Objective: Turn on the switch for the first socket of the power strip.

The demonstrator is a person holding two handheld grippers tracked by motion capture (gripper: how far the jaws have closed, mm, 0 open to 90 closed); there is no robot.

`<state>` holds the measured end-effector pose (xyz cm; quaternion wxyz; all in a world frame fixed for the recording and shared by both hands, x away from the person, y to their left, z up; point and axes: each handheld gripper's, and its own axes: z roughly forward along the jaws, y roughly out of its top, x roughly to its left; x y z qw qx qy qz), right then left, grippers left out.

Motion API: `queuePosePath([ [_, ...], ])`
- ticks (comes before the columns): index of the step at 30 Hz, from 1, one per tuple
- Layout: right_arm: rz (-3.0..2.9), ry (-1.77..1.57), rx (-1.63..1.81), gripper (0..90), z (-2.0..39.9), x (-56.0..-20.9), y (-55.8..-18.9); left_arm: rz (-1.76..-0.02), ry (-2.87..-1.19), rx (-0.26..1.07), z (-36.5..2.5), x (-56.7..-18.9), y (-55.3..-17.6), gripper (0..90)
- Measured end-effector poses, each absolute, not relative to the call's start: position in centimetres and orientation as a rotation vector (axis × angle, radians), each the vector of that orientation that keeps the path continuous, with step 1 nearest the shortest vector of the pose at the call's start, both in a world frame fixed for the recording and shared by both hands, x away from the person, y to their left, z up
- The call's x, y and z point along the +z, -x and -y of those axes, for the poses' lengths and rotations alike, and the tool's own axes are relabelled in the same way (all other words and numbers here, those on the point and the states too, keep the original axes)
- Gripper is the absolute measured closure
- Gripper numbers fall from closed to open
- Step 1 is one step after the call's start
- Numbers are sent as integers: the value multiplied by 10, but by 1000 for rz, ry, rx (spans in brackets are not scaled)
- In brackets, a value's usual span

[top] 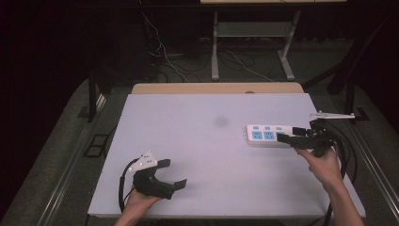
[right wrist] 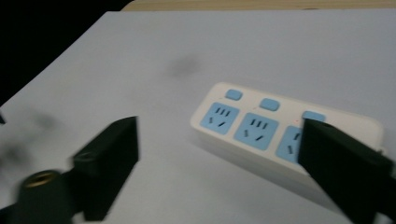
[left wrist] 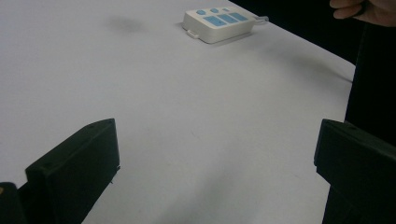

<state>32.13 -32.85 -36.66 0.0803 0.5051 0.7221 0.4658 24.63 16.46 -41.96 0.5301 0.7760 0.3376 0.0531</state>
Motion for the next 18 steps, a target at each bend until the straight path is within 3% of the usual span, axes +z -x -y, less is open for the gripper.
queuePosePath([
  [2, -2171, -1459, 1404, 0, 326, -368, -314, -806, -1852, 124, -165, -420, -247, 0],
  [18, -2243, -1334, 1454, 1, 308, -378, -279, -806, -1864, 118, -164, -421, -247, 0],
])
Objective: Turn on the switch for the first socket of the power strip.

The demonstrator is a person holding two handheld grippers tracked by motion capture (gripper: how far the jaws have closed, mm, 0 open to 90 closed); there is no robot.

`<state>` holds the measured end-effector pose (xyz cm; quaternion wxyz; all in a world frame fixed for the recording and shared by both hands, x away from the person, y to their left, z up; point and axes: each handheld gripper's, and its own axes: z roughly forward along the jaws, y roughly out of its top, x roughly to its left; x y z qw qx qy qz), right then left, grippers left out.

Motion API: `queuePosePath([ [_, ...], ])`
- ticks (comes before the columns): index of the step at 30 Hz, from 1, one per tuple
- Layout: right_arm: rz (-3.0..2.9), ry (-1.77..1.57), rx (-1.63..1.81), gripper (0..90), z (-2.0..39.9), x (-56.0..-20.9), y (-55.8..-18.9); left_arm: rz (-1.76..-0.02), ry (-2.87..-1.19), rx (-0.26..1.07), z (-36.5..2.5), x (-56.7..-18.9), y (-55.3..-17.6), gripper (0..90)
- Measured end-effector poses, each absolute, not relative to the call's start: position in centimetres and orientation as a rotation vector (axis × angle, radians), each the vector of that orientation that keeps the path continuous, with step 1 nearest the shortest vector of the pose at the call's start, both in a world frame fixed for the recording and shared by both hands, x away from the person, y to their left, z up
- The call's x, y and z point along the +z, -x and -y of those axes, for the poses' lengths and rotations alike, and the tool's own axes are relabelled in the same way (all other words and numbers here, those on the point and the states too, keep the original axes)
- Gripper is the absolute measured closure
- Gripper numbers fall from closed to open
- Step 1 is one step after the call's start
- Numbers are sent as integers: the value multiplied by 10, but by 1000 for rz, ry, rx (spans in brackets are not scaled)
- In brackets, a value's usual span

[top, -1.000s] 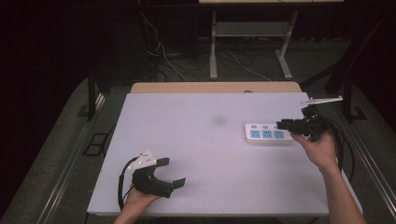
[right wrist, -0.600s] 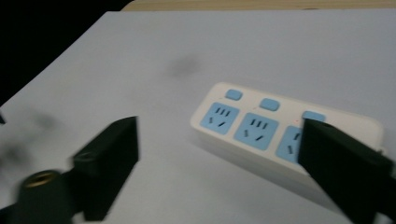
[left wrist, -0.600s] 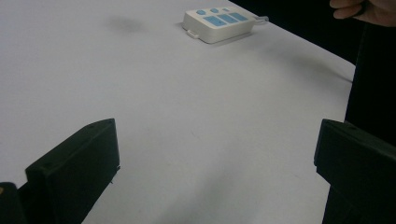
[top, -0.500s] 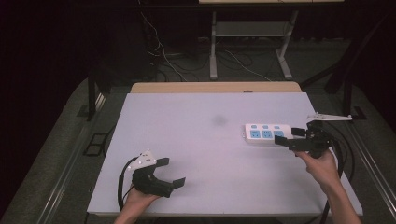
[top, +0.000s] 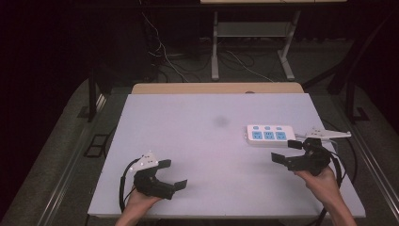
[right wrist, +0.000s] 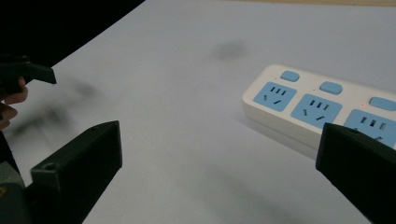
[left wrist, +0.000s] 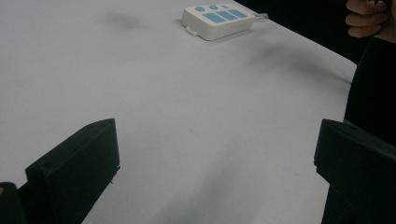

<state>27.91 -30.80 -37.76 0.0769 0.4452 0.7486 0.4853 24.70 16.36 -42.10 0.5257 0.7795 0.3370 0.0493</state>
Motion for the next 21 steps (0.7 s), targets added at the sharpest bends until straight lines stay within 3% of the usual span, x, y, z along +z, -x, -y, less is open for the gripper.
queuePosePath([
  [21, -2306, -1303, 1442, 1, 303, -416, -248, -816, -1879, 109, -165, -424, -250, 0],
])
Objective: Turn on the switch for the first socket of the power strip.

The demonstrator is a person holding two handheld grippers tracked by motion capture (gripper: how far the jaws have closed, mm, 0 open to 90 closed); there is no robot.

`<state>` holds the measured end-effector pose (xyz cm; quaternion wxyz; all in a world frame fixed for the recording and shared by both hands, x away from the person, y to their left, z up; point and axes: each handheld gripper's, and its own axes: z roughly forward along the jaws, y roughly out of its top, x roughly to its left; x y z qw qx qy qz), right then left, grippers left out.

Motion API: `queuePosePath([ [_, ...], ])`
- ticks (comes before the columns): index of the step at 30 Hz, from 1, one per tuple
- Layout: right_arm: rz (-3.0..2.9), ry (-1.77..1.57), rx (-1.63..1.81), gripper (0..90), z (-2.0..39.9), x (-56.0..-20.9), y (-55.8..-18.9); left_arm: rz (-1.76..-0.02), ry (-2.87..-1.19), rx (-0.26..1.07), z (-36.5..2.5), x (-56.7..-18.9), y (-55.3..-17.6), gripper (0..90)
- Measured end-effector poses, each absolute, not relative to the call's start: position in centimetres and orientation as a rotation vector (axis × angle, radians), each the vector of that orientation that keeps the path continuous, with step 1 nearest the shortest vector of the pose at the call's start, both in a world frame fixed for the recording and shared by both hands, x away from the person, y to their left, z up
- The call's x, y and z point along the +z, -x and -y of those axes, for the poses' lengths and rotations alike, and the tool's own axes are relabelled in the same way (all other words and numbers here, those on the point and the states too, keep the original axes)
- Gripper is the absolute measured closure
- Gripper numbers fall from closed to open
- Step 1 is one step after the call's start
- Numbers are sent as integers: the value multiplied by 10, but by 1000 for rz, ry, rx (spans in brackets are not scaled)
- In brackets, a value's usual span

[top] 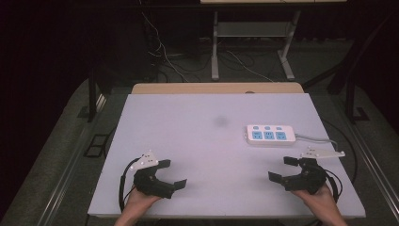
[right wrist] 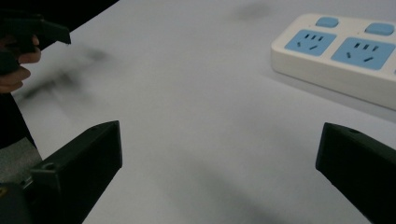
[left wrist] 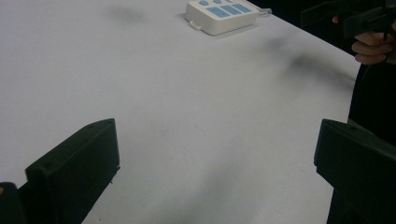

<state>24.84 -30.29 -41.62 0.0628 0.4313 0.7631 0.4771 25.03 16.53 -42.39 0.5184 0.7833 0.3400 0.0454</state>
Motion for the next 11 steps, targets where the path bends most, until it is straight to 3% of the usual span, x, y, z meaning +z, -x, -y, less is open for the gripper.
queuePosePath([
  [11, -2326, -1300, 1421, 1, 302, -436, -241, -818, -1895, 105, -165, -425, -252, 0],
])
